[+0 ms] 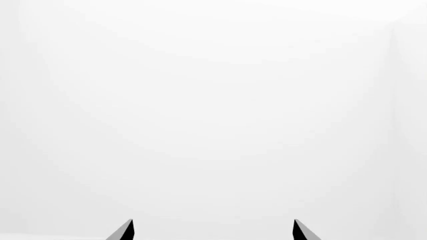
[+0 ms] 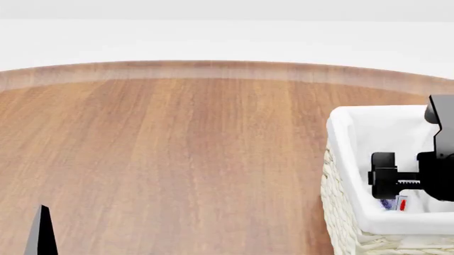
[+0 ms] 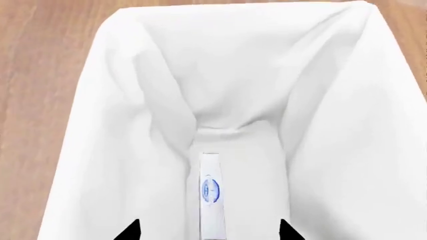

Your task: Pick up the cream cheese box, and put it in the basket.

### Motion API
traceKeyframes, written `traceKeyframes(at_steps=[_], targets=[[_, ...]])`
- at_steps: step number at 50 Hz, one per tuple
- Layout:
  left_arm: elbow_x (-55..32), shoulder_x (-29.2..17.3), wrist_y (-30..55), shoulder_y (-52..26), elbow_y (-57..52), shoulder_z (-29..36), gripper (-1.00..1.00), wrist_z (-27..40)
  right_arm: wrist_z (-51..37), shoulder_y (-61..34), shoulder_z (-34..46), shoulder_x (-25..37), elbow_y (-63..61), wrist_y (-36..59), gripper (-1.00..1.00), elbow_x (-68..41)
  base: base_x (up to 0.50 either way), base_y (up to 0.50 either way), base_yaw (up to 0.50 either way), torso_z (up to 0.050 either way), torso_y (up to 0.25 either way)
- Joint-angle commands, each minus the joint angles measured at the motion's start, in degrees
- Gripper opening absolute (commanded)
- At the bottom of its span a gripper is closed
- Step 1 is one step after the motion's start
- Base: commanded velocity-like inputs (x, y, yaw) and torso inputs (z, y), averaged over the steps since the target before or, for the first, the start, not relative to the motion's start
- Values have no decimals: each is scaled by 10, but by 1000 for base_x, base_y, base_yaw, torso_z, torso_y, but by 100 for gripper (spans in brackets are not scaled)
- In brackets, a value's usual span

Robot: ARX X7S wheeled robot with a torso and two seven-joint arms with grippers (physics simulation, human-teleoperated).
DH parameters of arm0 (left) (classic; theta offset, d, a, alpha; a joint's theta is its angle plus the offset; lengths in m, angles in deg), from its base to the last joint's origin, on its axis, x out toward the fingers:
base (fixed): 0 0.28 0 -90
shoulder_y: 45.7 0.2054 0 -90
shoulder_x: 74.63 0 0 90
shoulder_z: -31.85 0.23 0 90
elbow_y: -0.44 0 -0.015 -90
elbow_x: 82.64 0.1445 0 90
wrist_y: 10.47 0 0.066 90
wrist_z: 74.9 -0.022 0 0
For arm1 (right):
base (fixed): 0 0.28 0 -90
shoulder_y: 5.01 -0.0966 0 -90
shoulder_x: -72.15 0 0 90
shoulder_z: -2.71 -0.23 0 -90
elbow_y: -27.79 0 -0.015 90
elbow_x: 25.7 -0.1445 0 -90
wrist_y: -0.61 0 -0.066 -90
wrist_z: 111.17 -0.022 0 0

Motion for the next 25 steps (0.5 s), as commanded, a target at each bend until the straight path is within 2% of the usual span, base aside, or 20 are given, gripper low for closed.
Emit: traceKeyframes(at_steps=[1,25], targets=[[0,-1,-3,0,2,1,100,1,8,-3,0,-1,10,-15,100,9,0,0,0,0,0],[1,-4,-3,0,0,5,100,4,-17,-26,-9,3,-24,-27,100,13,0,0,0,0,0]])
